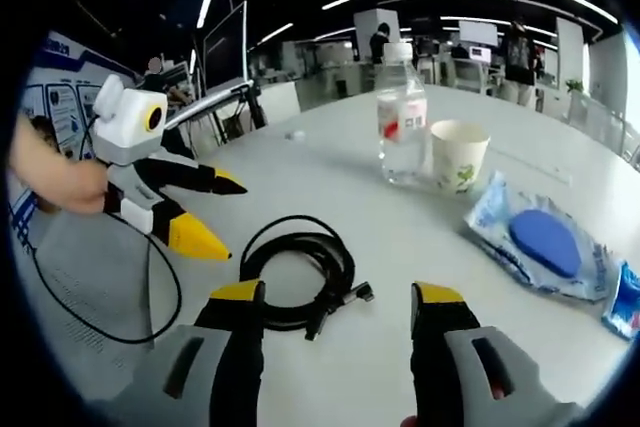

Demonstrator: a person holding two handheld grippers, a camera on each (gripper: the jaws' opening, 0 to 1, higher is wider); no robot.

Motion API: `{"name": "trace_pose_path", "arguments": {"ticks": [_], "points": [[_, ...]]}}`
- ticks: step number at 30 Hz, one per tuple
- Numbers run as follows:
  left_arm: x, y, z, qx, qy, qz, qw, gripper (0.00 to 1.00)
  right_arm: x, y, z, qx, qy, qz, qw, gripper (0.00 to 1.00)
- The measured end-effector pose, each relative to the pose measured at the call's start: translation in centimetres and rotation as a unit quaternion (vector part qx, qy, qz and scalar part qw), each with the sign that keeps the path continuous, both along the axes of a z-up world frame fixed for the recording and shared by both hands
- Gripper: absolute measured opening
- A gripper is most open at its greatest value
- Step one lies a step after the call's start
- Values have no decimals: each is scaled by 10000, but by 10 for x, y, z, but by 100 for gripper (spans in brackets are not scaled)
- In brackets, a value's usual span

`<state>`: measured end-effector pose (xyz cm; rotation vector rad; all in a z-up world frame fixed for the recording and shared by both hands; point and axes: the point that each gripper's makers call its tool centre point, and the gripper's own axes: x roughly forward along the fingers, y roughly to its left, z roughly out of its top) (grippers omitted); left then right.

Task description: Arrange the tabletop items into an orderly group along one side of the table until the central work area is clear of visible clutter.

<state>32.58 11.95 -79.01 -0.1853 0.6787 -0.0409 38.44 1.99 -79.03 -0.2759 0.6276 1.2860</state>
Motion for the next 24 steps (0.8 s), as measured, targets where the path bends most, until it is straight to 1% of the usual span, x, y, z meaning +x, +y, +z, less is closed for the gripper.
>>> {"name": "trace_pose_path", "arguments": {"ticks": [3, 4, 5, 8, 10, 12, 16, 18, 21, 22, 23, 24], "points": [[2, -4, -3, 18, 31, -43, 10000, 71, -3, 2, -5, -75, 38, 44, 10000, 50], [4, -7, -2, 0, -36, -47, 10000, 70, -5, 3, -7, -123, 39, 67, 9999, 49], [5, -8, -3, 4, -36, -57, 10000, 69, -6, 4, -7, -119, 31, 74, 9999, 49], [8, -13, -5, 103, -16, -168, 9998, 66, -9, 8, -8, -115, 47, 126, 9998, 47], [9, -16, -7, 136, 35, -241, 9996, 64, -11, 9, -12, -198, -8, 201, 9996, 45], [10, -15, -8, 173, 54, -254, 9995, 63, -10, 9, -16, -268, 1, 198, 9994, 43], [10, -11, -10, 190, 102, -177, 9996, 60, -12, 9, -16, -275, 14, 204, 9994, 39], [9, -11, -13, 190, 137, -195, 9995, 59, -13, 8, -20, -332, -21, 245, 9991, 37], [7, -14, -15, 207, 169, -228, 9994, 57, -13, 9, -21, -353, -14, 243, 9991, 33], [7, -15, -16, 215, 182, -234, 9993, 57, -14, 9, -22, -394, -6, 253, 9989, 32], [6, -15, -17, 232, 201, -240, 9992, 55, -15, 6, -27, -561, -59, 294, 9980, 31], [5, -15, -19, 264, 217, -264, 9991, 55, -14, 5, -29, -631, -161, 339, 9973, 31]]}}
